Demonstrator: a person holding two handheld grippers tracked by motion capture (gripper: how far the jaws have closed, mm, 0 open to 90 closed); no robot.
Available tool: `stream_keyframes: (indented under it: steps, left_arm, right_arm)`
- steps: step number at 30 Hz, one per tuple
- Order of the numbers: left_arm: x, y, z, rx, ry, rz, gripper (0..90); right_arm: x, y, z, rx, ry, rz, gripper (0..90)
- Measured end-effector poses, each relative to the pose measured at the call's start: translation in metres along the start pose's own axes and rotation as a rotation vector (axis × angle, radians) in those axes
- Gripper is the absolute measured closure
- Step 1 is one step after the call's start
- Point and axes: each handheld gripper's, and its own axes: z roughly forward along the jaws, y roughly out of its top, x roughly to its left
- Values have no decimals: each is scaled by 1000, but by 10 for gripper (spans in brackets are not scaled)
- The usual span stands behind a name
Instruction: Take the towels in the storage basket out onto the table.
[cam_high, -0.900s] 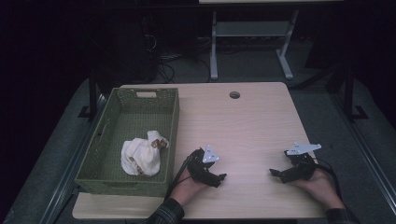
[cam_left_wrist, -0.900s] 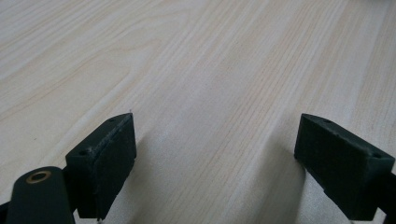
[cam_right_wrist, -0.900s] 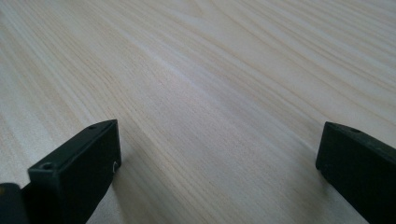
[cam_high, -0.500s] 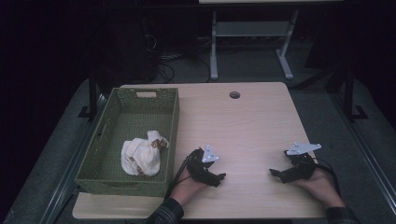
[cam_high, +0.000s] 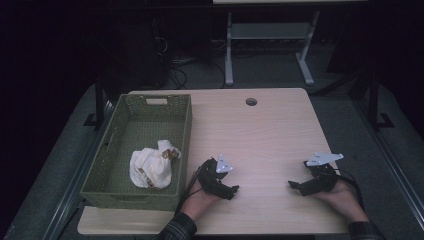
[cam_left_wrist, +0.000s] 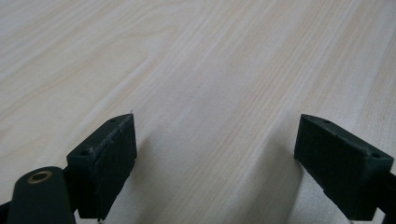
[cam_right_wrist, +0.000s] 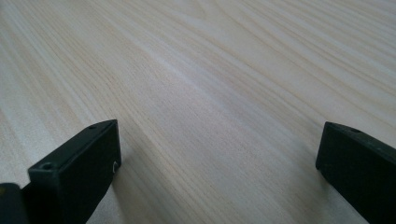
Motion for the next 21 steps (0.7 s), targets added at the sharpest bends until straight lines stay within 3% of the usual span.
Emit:
stream_keyframes:
  steps: [9,13,21]
  left_arm:
    - [-1,5,-10,-16,22,4,124]
    - [-1,4,-14,-36,5,-22,124]
    - [-2,9,-18,-38,9,-14,124]
  right_arm:
    - [0,-1,-1,-3,-1,-7,0]
    - [0,0,0,-2,1,-8,0]
    - [0,0,1,-3,4,-13,0]
